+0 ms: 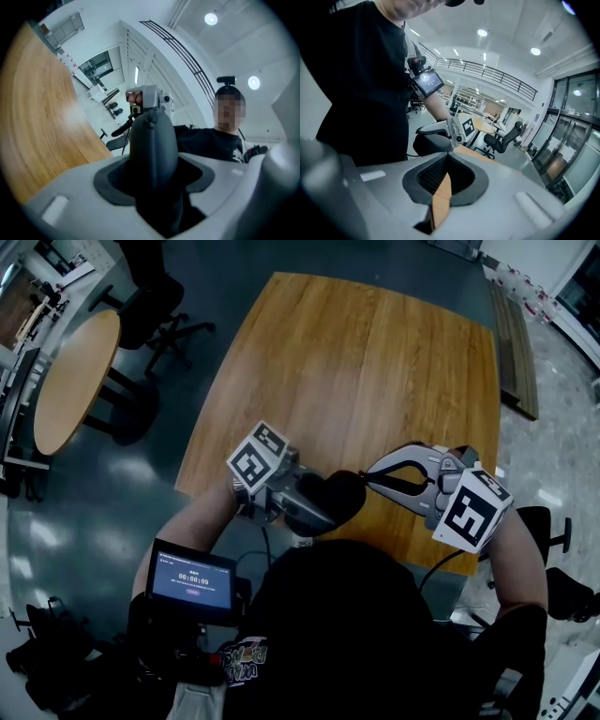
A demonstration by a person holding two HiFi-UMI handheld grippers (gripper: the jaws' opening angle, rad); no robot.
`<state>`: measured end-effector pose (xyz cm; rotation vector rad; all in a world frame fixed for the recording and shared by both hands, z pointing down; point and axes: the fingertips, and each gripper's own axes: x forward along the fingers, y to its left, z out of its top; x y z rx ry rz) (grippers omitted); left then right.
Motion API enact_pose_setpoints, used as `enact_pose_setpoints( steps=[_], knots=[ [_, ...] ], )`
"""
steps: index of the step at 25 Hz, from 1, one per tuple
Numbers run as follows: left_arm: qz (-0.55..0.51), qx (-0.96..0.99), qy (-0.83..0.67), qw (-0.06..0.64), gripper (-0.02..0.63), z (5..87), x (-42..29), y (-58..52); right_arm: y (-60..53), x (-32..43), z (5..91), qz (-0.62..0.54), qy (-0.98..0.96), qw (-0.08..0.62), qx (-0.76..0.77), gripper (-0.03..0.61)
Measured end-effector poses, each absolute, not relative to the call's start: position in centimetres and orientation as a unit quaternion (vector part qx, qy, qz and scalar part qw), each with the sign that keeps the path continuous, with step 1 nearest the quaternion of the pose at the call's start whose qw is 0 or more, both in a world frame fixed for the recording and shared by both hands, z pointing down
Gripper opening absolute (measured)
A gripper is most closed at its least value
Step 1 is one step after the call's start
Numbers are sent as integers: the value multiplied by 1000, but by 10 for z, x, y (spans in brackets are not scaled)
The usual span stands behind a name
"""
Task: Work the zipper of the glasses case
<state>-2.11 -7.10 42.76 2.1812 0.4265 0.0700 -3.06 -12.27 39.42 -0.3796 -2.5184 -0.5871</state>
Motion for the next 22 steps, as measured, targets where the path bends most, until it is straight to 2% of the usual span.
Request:
enact_pose_setpoints(
  steps=[12, 22],
  knots=[
    [-123, 872, 114, 459, 258, 406, -37, -116, -135, -26, 389, -204, -952, 217, -66, 5],
    [-263, 859, 31, 437, 258, 379, -49, -160, -132, -31, 392, -208, -955, 209, -26, 5]
  ],
)
